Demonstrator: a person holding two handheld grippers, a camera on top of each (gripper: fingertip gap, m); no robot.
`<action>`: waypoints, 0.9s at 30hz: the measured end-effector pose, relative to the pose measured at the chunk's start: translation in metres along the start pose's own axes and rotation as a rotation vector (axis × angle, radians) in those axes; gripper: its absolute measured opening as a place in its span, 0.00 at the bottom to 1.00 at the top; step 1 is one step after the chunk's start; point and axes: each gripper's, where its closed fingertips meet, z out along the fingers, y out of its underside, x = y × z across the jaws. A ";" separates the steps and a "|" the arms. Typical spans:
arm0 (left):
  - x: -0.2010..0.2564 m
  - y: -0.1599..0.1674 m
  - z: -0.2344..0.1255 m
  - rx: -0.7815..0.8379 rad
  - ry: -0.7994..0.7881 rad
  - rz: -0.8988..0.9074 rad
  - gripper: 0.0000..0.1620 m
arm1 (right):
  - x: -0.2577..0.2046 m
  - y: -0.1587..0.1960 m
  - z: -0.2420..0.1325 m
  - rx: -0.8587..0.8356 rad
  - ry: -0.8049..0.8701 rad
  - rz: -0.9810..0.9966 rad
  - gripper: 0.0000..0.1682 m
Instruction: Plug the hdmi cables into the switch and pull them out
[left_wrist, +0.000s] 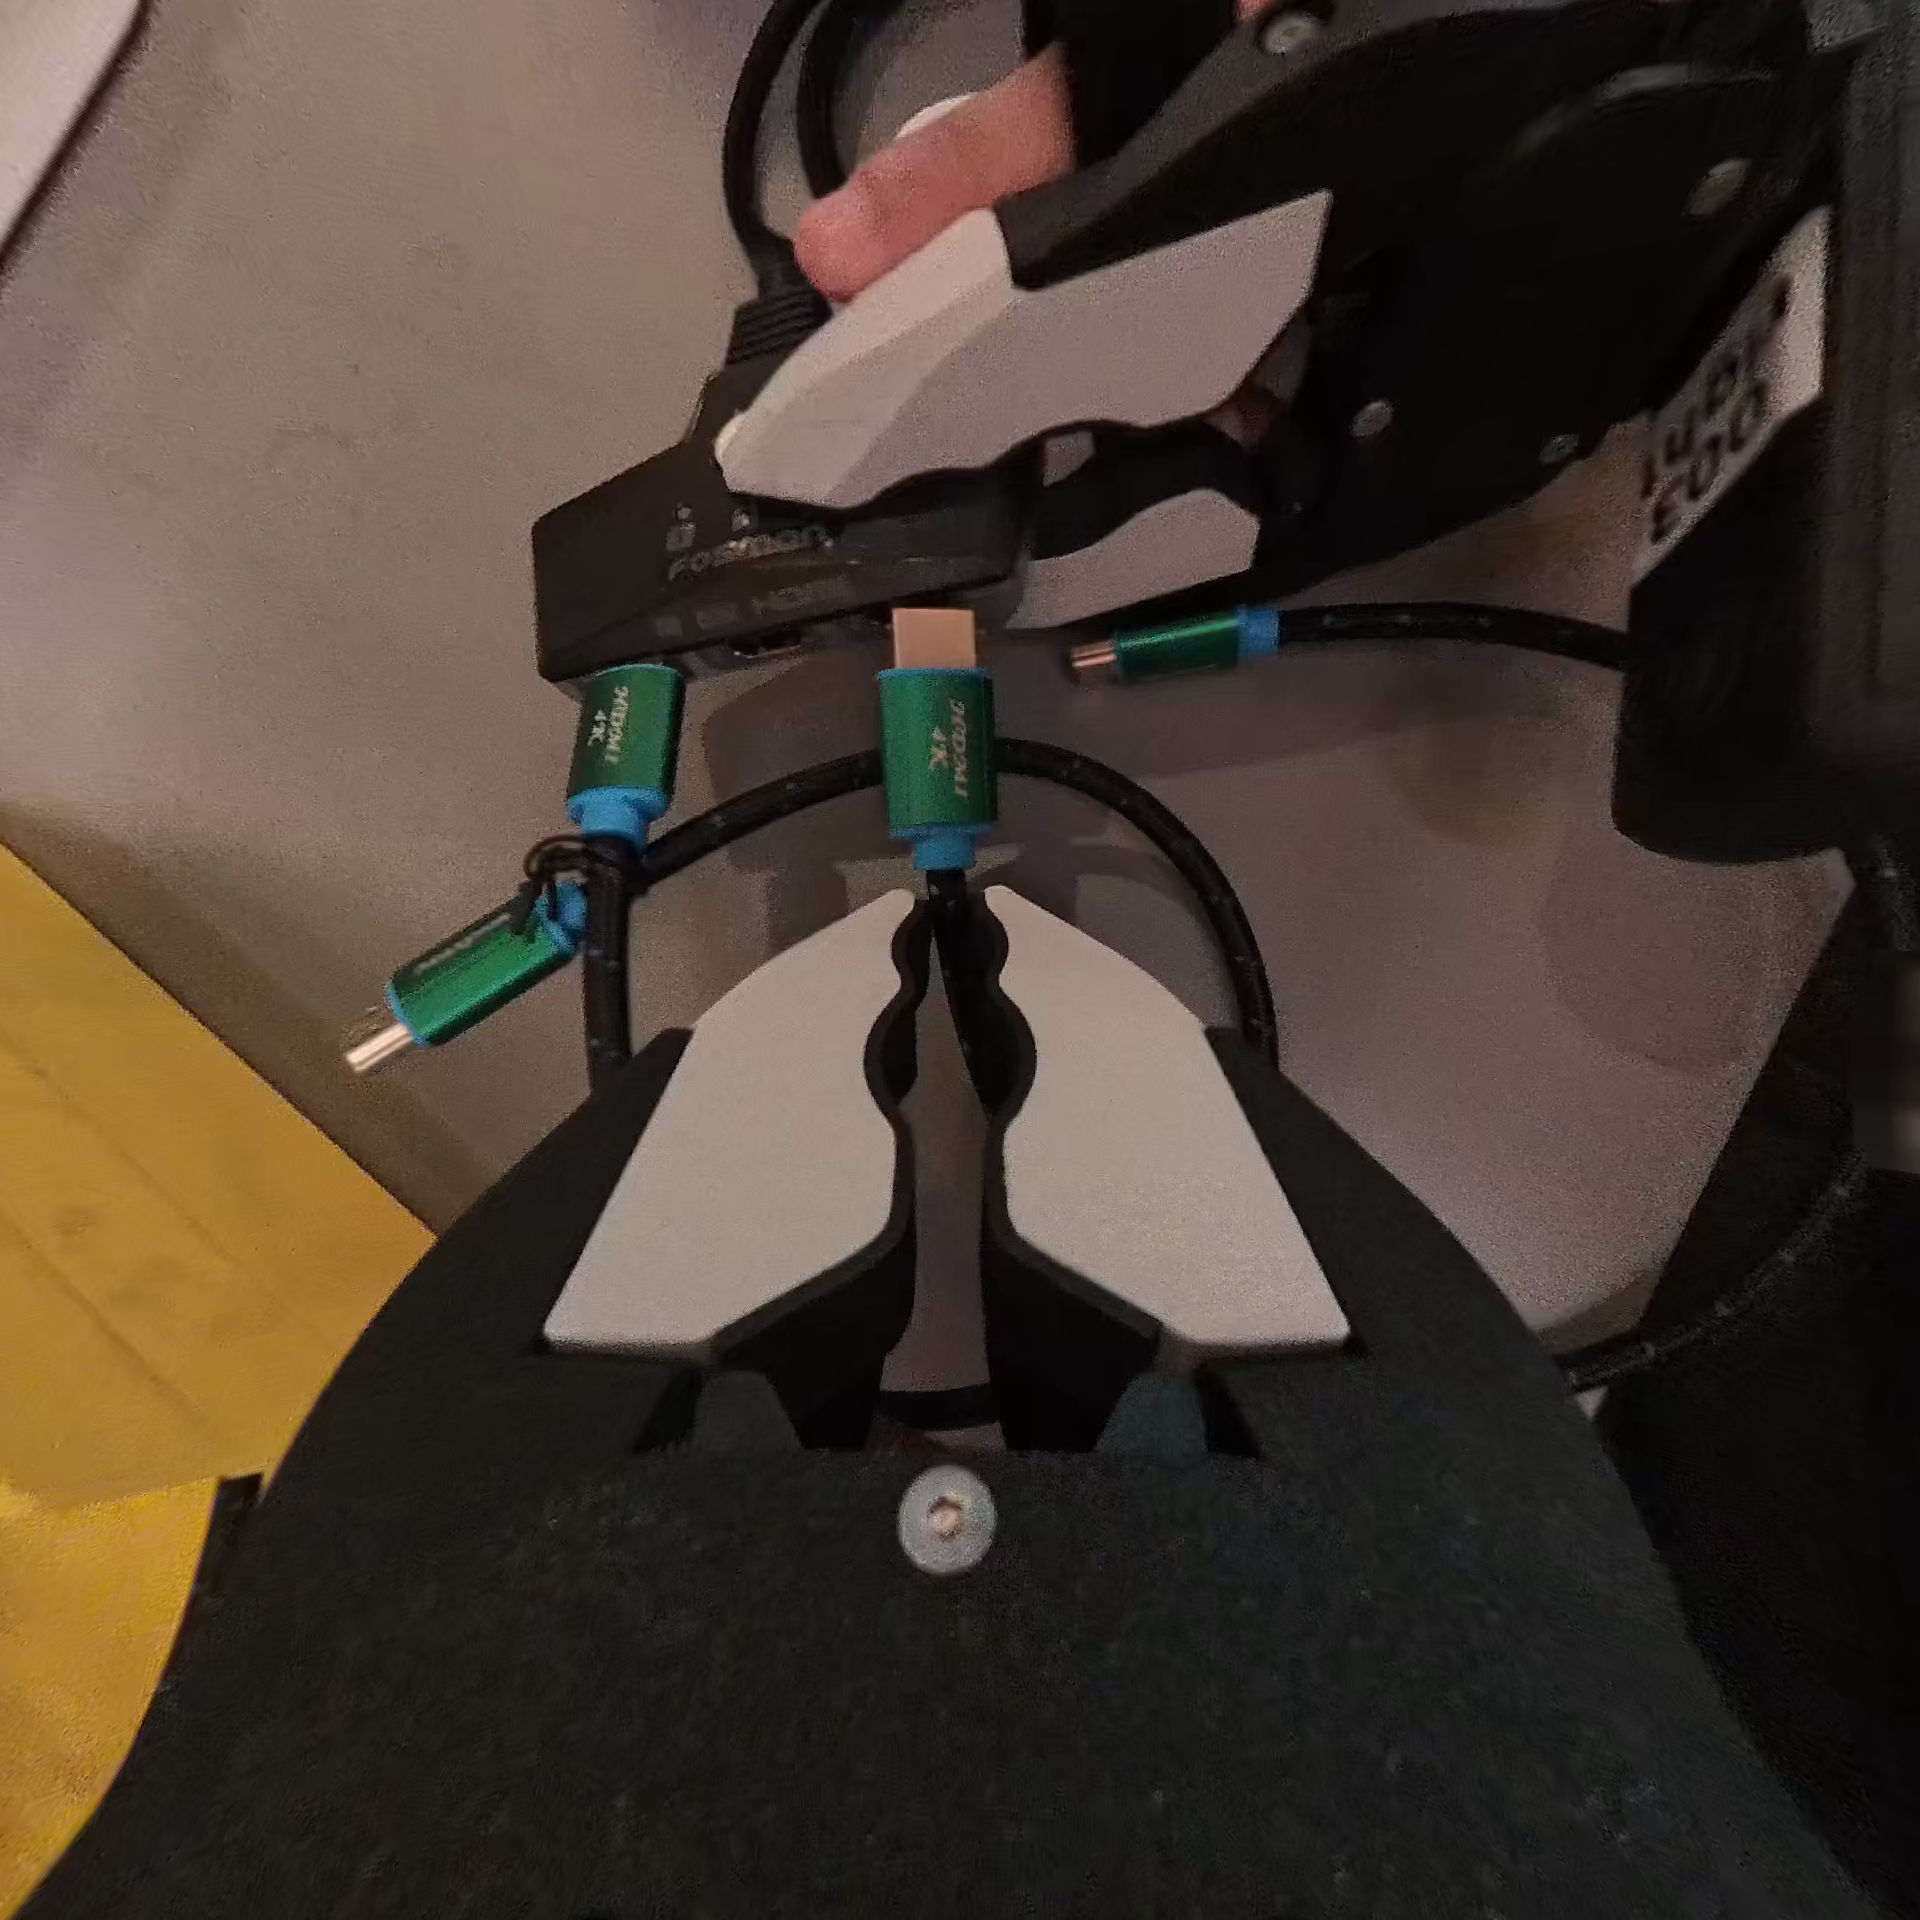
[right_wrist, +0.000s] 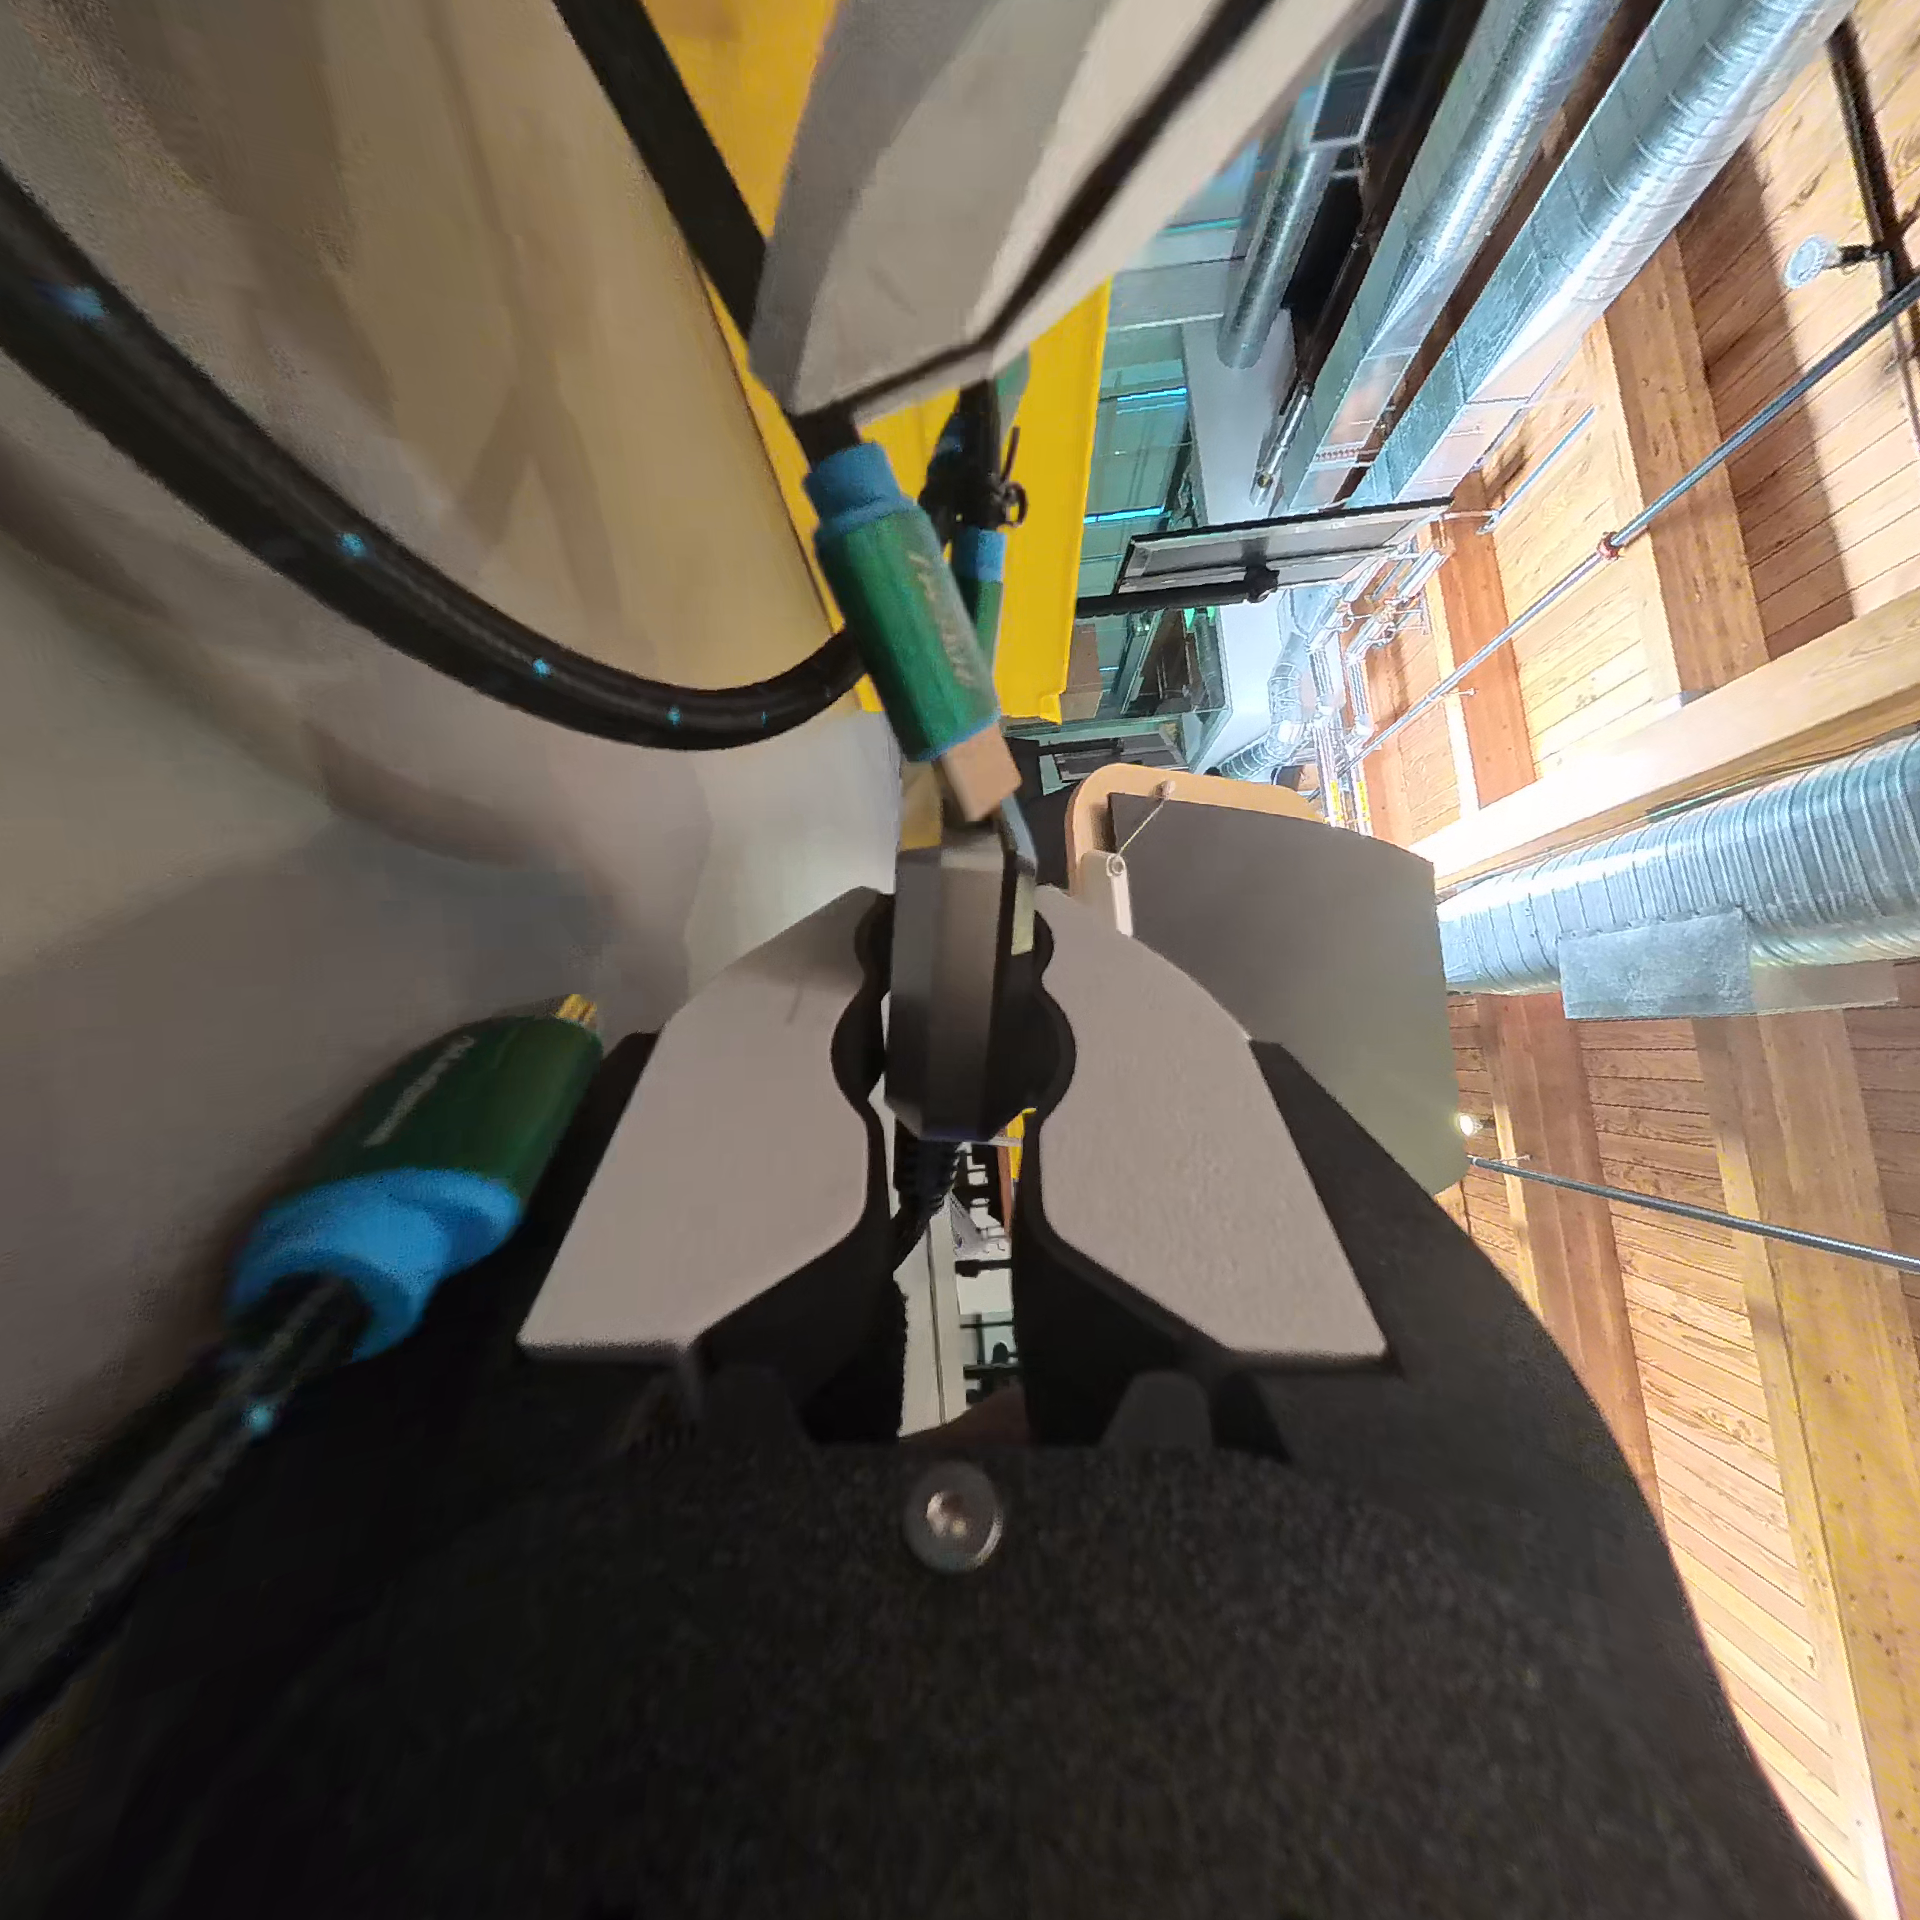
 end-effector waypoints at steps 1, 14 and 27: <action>0.004 0.001 -0.002 0.049 -0.005 0.003 0.08 | 0.000 0.000 0.000 0.002 0.000 0.006 0.13; 0.012 0.020 0.000 0.155 -0.095 0.182 0.21 | -0.001 -0.004 0.001 0.026 -0.012 0.023 0.13; 0.017 0.024 0.021 0.029 -0.063 0.356 0.07 | -0.002 -0.004 0.002 0.028 -0.021 0.022 0.13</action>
